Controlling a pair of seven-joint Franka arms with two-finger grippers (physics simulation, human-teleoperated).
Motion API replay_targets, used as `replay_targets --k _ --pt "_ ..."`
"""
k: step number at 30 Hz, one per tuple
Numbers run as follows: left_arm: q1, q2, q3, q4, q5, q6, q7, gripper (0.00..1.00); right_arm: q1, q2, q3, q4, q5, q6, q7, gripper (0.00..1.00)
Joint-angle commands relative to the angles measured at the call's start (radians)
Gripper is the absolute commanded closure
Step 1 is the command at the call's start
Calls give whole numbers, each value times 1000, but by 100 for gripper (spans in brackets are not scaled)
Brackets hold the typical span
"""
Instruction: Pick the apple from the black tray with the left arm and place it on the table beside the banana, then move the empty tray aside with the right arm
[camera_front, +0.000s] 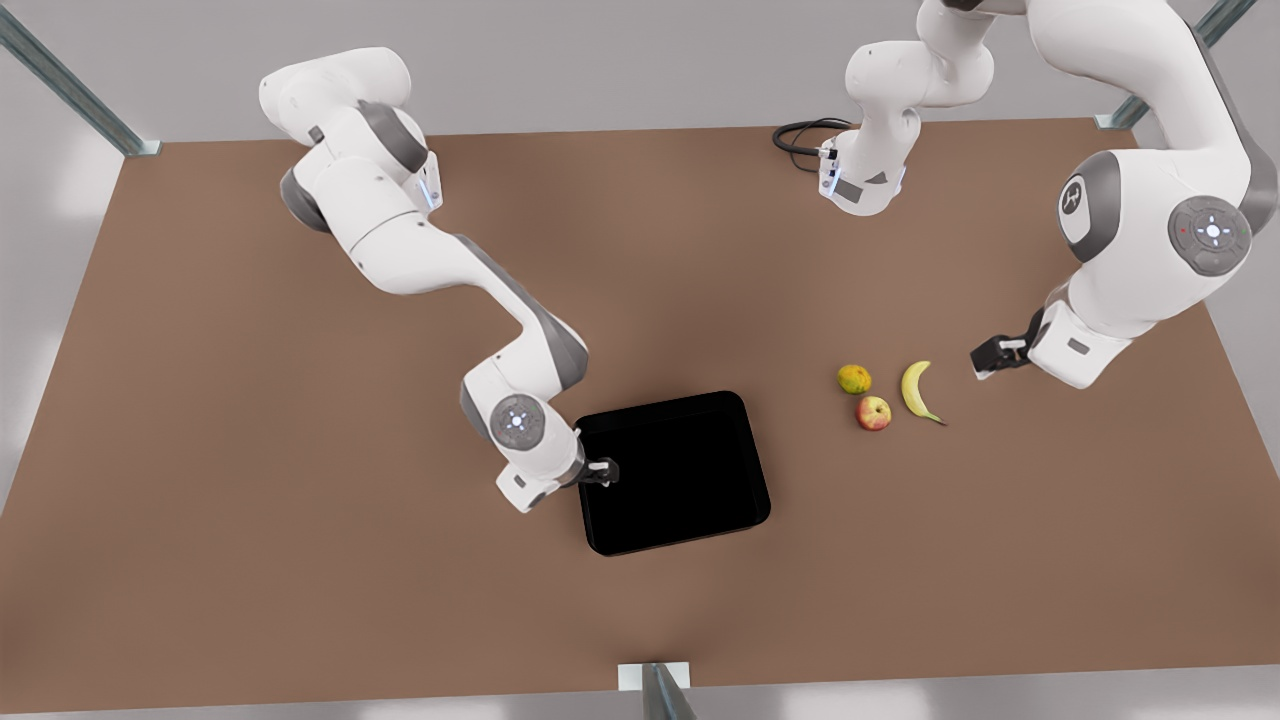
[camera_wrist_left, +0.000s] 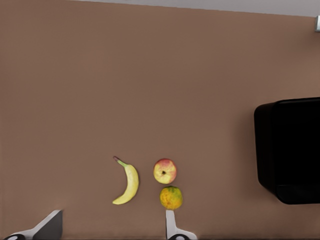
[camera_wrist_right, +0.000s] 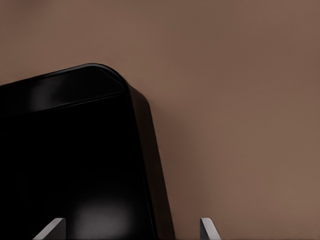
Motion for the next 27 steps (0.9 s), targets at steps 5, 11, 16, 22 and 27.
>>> replay_targets --k 5,11,16,22,27 --pt "0 0 0 1 -1 -40 207 0 -1 42 -1 -4 1 37 -195 1" --pt "0 0 0 1 -1 -40 207 0 5 94 1 -4 -1 50 -270 3" --pt "0 -3 0 1 -1 -41 207 0 3 99 9 4 2 55 -258 53" --pt "0 -5 0 1 -1 -46 207 0 0 96 19 4 2 54 -261 87" --pt "0 -3 0 1 -1 -44 207 0 -20 73 45 5 2 50 -264 93"
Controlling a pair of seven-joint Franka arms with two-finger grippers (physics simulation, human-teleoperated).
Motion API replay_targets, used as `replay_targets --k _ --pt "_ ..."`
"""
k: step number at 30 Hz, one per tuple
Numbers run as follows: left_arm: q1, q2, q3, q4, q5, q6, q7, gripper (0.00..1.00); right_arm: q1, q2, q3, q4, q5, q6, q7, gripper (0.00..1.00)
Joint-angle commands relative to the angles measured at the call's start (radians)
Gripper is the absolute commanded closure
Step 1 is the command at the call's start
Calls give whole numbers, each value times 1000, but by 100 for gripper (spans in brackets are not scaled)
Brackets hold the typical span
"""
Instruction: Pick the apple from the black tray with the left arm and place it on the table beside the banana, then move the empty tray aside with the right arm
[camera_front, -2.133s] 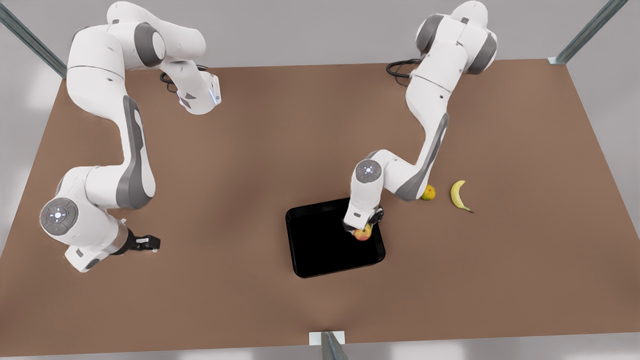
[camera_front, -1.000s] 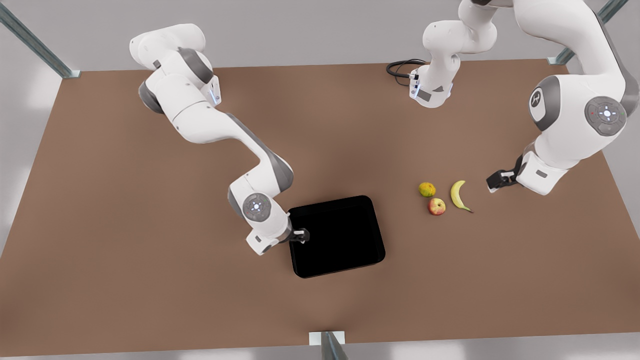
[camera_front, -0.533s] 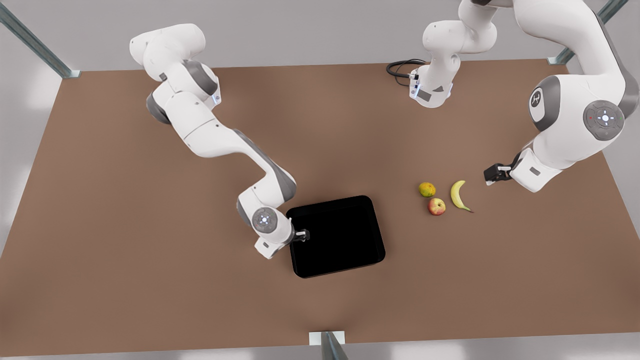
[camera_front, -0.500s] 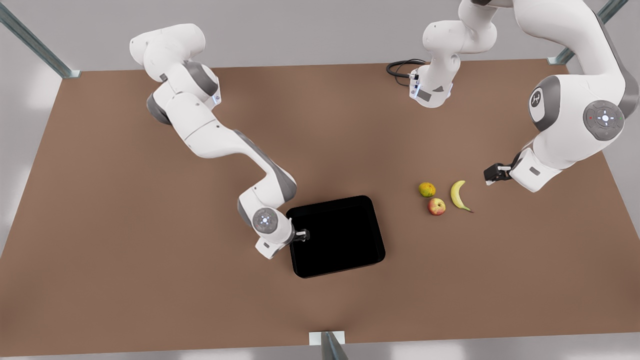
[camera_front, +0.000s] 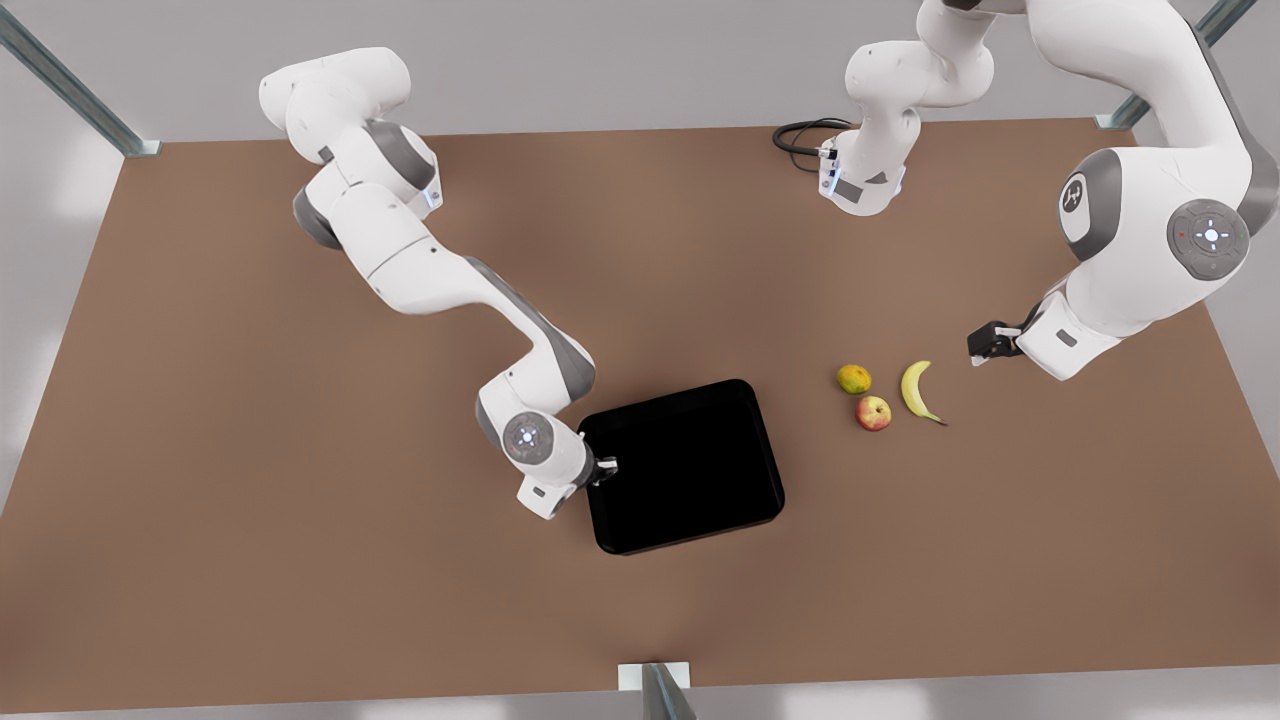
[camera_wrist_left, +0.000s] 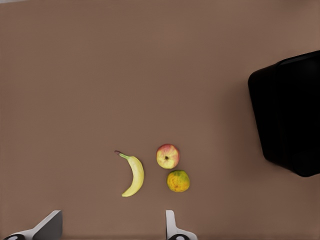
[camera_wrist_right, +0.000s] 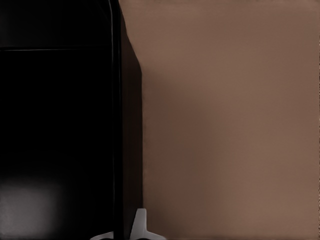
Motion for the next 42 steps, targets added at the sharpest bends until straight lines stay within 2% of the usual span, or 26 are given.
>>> replay_targets --k 1,3,6,10,13,16,22,25,34,38,39,40,41,42 --pt "0 -2 0 2 1 -1 46 0 -22 -15 22 1 -17 -12 -47 93" --pt "0 -3 0 2 1 -1 46 0 -43 -52 39 0 -15 -34 -49 94" --pt "0 -6 0 0 1 -2 46 0 -131 -121 94 0 -14 -187 -121 94" --pt "0 -4 0 0 1 -2 46 0 -195 -218 89 1 -12 -491 -291 94" --pt "0 -4 0 0 1 -2 46 0 -261 -258 77 3 -14 -627 -437 93" --pt "0 -4 0 0 1 -2 46 0 -275 -288 -38 7 -9 -695 -635 93" --pt "0 -6 0 0 1 -2 46 0 -280 -295 -372 17 40 -681 -1136 93" --pt "-3 -1 -6 10 -1 -2 46 0 -289 -292 -465 15 104 -629 -1276 93" --pt "-9 27 -8 16 -12 65 38 0 -306 -152 -573 6 173 -437 -1362 92" --pt "-8 27 -6 17 -16 65 35 0 -312 -117 -578 4 181 -397 -1353 91" --pt "-8 27 -6 16 -16 65 33 0 -310 -117 -578 4 181 -393 -1350 85" --pt "-9 27 -6 16 -15 65 33 0 -310 -117 -578 4 182 -393 -1318 28" --pt "-9 33 -6 17 -12 65 33 0 -304 -126 -578 7 182 -397 -1276 0" --pt "-9 33 -6 17 -12 68 33 0 -303 -141 -581 7 211 -406 -1272 0"
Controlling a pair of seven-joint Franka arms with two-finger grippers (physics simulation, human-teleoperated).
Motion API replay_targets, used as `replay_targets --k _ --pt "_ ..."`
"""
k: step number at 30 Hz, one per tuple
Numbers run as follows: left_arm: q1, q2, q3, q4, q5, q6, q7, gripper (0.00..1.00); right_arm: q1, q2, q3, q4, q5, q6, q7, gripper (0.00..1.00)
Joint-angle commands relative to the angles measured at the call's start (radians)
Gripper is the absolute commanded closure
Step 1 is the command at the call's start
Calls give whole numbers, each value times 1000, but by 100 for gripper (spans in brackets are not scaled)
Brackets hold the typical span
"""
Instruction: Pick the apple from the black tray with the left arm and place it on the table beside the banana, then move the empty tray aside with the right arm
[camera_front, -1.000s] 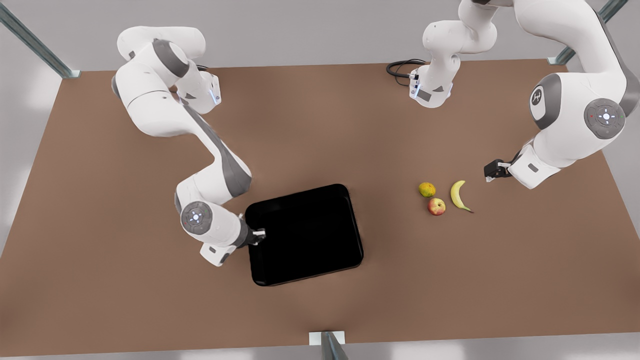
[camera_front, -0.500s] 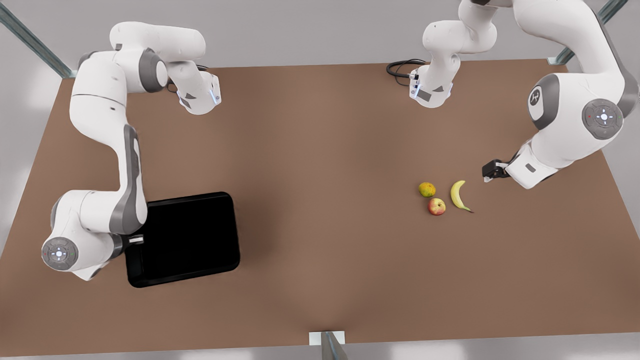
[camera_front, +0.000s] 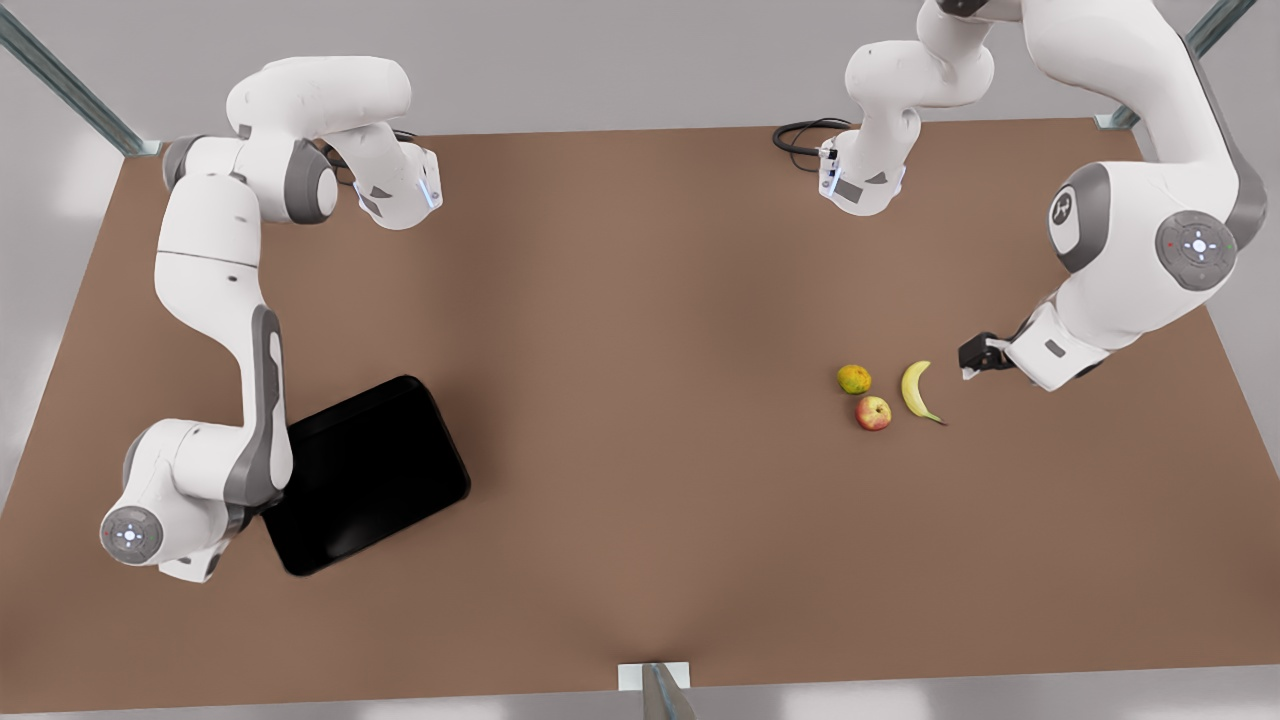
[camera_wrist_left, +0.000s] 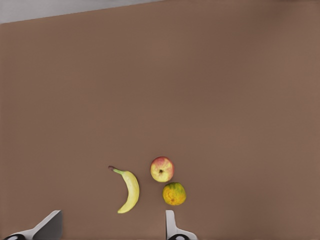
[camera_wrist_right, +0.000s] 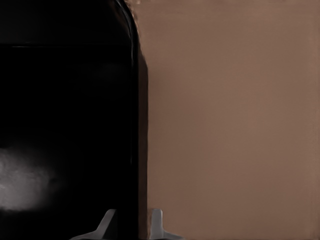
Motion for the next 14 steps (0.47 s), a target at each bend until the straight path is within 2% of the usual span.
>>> replay_targets --k 1,4,6,7,8,11,14 --pt "0 0 0 0 6 10 -2 0 0 -36 -4 2 77 4 -243 0" --pt "0 0 -2 1 6 10 -2 0 2 -211 14 6 171 -119 -234 0" --pt "0 0 -2 1 6 12 -2 0 36 -300 62 9 193 -171 -27 0" --pt "0 0 0 1 6 10 -2 0 39 -323 109 9 188 -173 72 0" --pt "0 0 0 1 6 10 -2 0 66 -333 117 9 183 -173 146 0" --pt "0 -1 0 1 6 10 -2 0 106 -367 114 11 45 -171 290 0" --pt "0 0 -2 1 6 10 -4 0 102 -367 98 9 45 -160 293 0"
